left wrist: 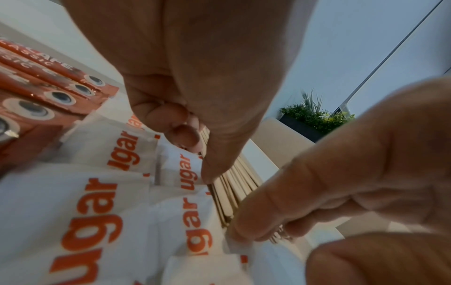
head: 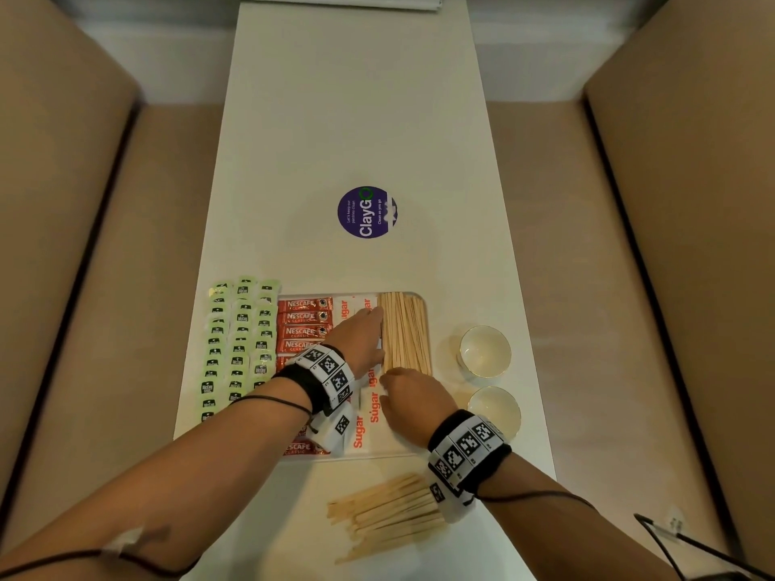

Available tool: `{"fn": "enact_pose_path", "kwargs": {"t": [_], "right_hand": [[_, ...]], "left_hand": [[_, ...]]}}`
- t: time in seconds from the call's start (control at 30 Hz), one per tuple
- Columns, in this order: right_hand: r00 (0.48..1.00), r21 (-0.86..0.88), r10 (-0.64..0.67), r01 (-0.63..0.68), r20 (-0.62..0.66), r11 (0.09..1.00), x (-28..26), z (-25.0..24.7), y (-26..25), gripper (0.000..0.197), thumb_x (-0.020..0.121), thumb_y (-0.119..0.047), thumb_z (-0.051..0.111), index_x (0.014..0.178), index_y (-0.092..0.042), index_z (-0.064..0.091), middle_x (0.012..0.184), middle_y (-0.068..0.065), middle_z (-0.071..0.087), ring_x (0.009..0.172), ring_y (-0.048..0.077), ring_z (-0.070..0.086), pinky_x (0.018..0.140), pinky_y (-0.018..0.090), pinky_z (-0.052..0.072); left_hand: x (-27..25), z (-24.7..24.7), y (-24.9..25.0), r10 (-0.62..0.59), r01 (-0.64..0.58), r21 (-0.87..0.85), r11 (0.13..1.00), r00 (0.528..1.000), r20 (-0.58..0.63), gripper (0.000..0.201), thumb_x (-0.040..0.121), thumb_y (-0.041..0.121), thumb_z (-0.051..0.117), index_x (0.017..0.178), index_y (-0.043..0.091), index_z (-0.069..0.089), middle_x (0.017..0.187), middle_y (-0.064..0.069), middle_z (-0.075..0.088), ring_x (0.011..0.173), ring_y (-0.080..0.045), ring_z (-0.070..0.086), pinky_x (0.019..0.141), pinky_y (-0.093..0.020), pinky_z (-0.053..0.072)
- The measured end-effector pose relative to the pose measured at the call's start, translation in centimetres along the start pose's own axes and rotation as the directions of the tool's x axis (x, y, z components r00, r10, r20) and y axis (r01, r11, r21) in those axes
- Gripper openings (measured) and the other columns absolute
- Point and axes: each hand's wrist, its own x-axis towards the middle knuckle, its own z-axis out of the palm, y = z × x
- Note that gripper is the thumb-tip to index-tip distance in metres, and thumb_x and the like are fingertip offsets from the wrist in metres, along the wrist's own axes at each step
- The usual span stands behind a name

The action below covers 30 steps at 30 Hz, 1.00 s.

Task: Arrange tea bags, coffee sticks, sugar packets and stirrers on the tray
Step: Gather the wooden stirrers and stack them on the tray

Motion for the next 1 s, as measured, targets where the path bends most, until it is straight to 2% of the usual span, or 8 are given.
{"fn": "enact_pose_path", "kwargs": {"t": [0.1, 0.2, 0.4, 0.57, 0.63, 0.83, 0.9, 1.0], "right_hand": [[0.999, -0.053, -0.033, 0.034, 0.022, 0.998, -1.0, 0.1, 0.0, 0.024, 0.100, -0.023, 0.047, 0.095, -0.011, 0.068, 0.096, 0.006, 0.066, 0.086, 0.025, 0.064, 0.079, 0.038, 0.056], [0.999, -0.063, -0.010, 0.012, 0.040, 0.998, -2.0, 0.5, 0.6, 0.028, 0.101, -0.029, 0.045, 0.099, -0.010, 0.066, 0.100, 0.007, 0.065, 0.089, 0.026, 0.063, 0.079, 0.039, 0.056], [0.997, 0.031, -0.032, 0.034, -0.069, 0.999, -2.0, 0.5, 1.1, 0.022, 0.099, -0.025, 0.049, 0.100, -0.010, 0.064, 0.106, 0.004, 0.063, 0.096, 0.024, 0.060, 0.079, 0.033, 0.051], [1.000, -0.001, 0.017, -0.017, -0.006, 1.000, -2.9, 0.3, 1.6, 0.023, 0.100, -0.027, 0.045, 0.084, -0.015, 0.054, 0.097, 0.005, 0.063, 0.086, 0.022, 0.060, 0.070, 0.028, 0.044], [0.999, 0.009, 0.052, -0.052, 0.013, 0.999, -3.2, 0.2, 1.8, 0.022, 0.101, -0.029, 0.045, 0.082, -0.017, 0.049, 0.098, 0.005, 0.062, 0.083, 0.022, 0.059, 0.071, 0.029, 0.046], [0.997, 0.055, 0.059, -0.056, -0.050, 0.997, -2.3, -0.2, 1.8, 0.026, 0.101, -0.030, 0.047, 0.105, -0.011, 0.065, 0.114, 0.003, 0.062, 0.095, 0.023, 0.064, 0.079, 0.030, 0.049], [0.997, 0.049, 0.054, -0.052, -0.051, 0.997, -2.3, -0.1, 1.7, 0.027, 0.101, -0.030, 0.047, 0.106, -0.011, 0.065, 0.116, 0.002, 0.062, 0.096, 0.023, 0.064, 0.080, 0.031, 0.051], [0.999, 0.018, 0.051, -0.050, -0.019, 0.999, -3.0, 0.3, 1.7, 0.027, 0.101, -0.031, 0.045, 0.102, -0.011, 0.063, 0.108, 0.002, 0.061, 0.093, 0.021, 0.063, 0.074, 0.027, 0.044]], "left_hand": [[0.1, 0.0, -0.1, 0.006, -0.006, 0.002, 1.000, 1.000, 0.004, 0.035, 0.088, 0.020, 0.070, 0.116, 0.020, 0.049, 0.109, 0.001, 0.054, 0.093, -0.018, 0.060, 0.080, -0.037, 0.056], [0.2, 0.2, -0.1, 0.000, 0.000, 0.005, 1.000, 1.000, 0.003, 0.033, 0.087, 0.021, 0.071, 0.113, 0.021, 0.049, 0.107, 0.001, 0.055, 0.090, -0.018, 0.061, 0.079, -0.039, 0.058], [0.3, 0.3, -0.2, -0.002, 0.002, 0.023, 1.000, 1.000, 0.002, 0.033, 0.088, 0.021, 0.069, 0.112, 0.021, 0.048, 0.106, 0.001, 0.054, 0.090, -0.019, 0.061, 0.077, -0.039, 0.057], [0.3, 0.2, -0.2, 0.012, -0.012, 0.001, 1.000, 1.000, 0.004, 0.033, 0.088, 0.020, 0.069, 0.115, 0.019, 0.049, 0.108, 0.000, 0.055, 0.093, -0.019, 0.060, 0.079, -0.038, 0.056], [0.3, 0.2, -0.2, 0.013, -0.013, -0.009, 1.000, 1.000, 0.007, 0.033, 0.088, 0.020, 0.069, 0.115, 0.020, 0.050, 0.108, 0.000, 0.055, 0.094, -0.019, 0.061, 0.080, -0.040, 0.057], [0.2, 0.2, -0.2, 0.015, -0.015, -0.022, 1.000, 1.000, -0.001, 0.034, 0.088, 0.020, 0.069, 0.115, 0.020, 0.049, 0.109, 0.000, 0.056, 0.093, -0.018, 0.061, 0.080, -0.039, 0.058], [0.2, 0.2, -0.1, 0.015, -0.015, -0.033, 0.999, 1.000, -0.002, 0.034, 0.088, 0.020, 0.070, 0.116, 0.020, 0.050, 0.109, 0.000, 0.055, 0.094, -0.019, 0.062, 0.080, -0.040, 0.058], [0.2, 0.1, 0.1, 0.019, -0.019, -0.034, 0.999, 1.000, -0.003, 0.035, 0.088, 0.020, 0.070, 0.116, 0.019, 0.050, 0.108, 0.000, 0.055, 0.093, -0.019, 0.061, 0.081, -0.039, 0.057]]}}
